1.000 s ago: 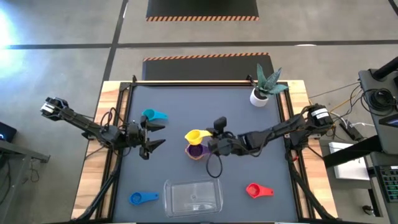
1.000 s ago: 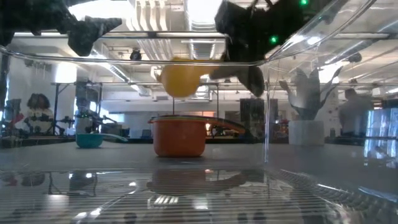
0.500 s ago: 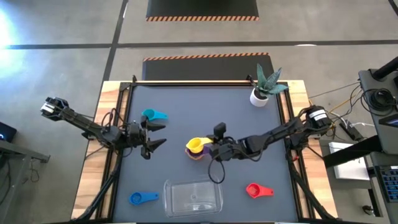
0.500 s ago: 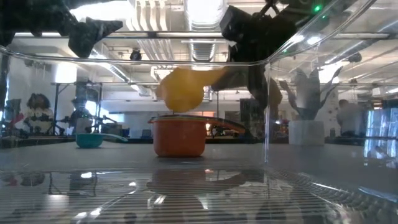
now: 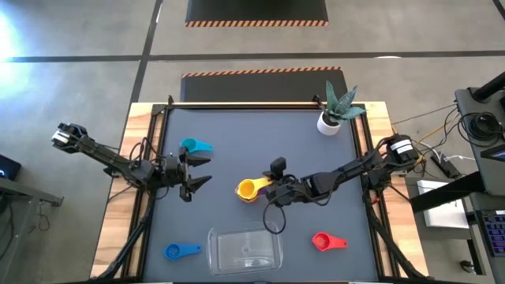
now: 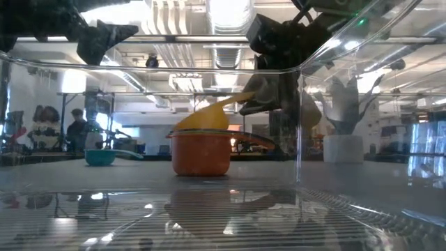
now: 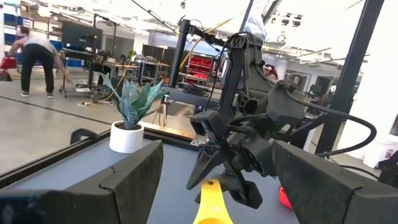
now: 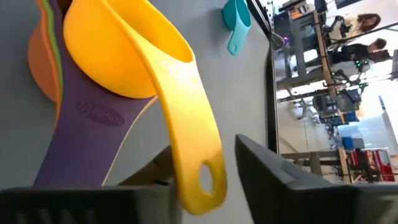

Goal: Nest measuring cups in basket
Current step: Stack the yellow measuring cup on top of the violet measuring cup, then stack the light blue measuring cup on top of the yellow measuring cup

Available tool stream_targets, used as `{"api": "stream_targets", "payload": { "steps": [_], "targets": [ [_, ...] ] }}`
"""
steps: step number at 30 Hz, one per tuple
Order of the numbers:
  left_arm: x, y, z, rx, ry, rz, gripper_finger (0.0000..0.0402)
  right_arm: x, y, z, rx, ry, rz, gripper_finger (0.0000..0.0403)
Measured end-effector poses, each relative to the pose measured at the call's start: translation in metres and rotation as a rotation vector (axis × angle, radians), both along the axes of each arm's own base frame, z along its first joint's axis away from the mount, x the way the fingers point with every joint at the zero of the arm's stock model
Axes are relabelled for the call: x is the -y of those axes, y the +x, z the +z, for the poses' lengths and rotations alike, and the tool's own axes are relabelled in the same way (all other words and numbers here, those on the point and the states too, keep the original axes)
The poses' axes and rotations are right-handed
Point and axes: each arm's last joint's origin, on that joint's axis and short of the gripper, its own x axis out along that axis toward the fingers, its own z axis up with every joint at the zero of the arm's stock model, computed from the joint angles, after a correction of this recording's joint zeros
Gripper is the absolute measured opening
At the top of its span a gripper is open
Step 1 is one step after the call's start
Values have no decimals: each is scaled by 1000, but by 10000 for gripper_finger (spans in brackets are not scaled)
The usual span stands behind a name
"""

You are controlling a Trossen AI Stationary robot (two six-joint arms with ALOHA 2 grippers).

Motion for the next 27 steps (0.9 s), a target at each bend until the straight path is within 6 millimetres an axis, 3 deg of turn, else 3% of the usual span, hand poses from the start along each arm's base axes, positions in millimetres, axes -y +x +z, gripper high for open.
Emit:
{"api": "stream_targets", "payload": {
  "steps": [8, 13, 19, 27],
  "targets": [
    [0, 1, -1, -8, 3, 0, 285, -8, -6, 9, -93, 171, -31, 202],
    [0, 1, -2, -12, 4, 5, 285, -16, -6, 21, -174, 302, -35, 204],
    [1, 2, -3, -16, 2, 5, 285, -37, -13, 41, -244, 334, -71, 205],
    [1, 2, -3, -15, 1, 6, 285, -73, -60, 58, -345, 412, -176, 205]
  ]
}}
